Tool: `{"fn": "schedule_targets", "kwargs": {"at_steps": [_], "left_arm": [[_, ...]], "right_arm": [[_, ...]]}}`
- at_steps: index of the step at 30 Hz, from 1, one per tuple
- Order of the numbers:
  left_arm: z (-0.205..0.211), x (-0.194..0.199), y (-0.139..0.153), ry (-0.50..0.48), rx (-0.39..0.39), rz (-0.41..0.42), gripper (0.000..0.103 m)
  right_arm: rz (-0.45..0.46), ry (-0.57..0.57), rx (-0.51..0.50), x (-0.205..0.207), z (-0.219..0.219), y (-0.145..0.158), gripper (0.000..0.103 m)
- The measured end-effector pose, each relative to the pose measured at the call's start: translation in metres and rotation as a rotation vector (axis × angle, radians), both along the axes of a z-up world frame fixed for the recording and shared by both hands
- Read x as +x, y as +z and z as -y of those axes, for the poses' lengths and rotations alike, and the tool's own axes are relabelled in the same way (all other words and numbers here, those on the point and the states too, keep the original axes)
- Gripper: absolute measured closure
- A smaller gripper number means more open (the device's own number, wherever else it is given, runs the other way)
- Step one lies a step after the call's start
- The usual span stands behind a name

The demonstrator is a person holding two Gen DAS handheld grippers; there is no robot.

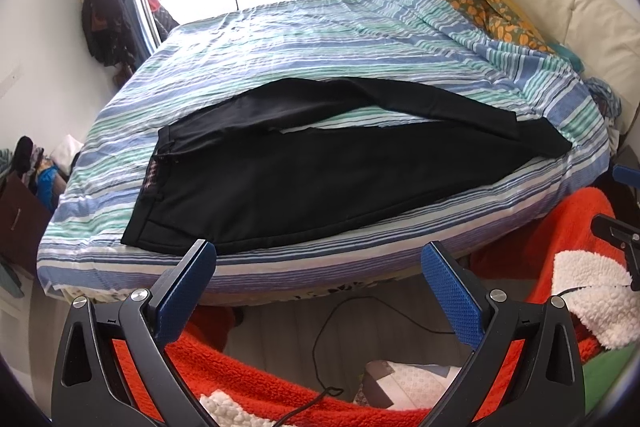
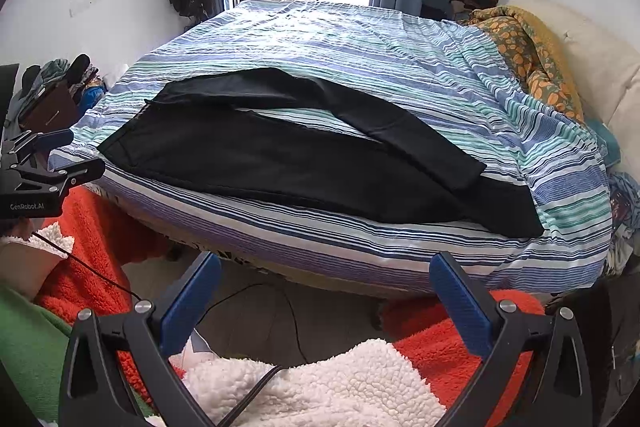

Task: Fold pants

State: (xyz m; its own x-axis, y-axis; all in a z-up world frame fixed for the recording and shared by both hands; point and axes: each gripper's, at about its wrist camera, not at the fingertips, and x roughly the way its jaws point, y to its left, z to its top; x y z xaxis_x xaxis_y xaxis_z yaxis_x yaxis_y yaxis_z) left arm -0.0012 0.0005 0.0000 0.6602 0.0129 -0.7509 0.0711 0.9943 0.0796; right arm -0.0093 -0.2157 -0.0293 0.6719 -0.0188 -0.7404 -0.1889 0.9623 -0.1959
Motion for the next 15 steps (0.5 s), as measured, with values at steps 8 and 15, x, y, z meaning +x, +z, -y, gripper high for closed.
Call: {"fn": "schedule_targets", "kwargs": {"at_steps": [8, 15], "left_arm": [[-0.0031, 0.0042, -0.0056, 0.007, -0.008, -0.019, 0.001], [-0.0053, 0.0061, -0.0088, 0.009, -0.011, -0.026, 0.001]], "right_arm": [[-0.012, 0.003, -0.003, 0.0037, -0.0006, -0.0013, 0.000], [-0.036, -0.005, -0.010, 0.0091, -0.0014, -0.0049, 0.000]]}}
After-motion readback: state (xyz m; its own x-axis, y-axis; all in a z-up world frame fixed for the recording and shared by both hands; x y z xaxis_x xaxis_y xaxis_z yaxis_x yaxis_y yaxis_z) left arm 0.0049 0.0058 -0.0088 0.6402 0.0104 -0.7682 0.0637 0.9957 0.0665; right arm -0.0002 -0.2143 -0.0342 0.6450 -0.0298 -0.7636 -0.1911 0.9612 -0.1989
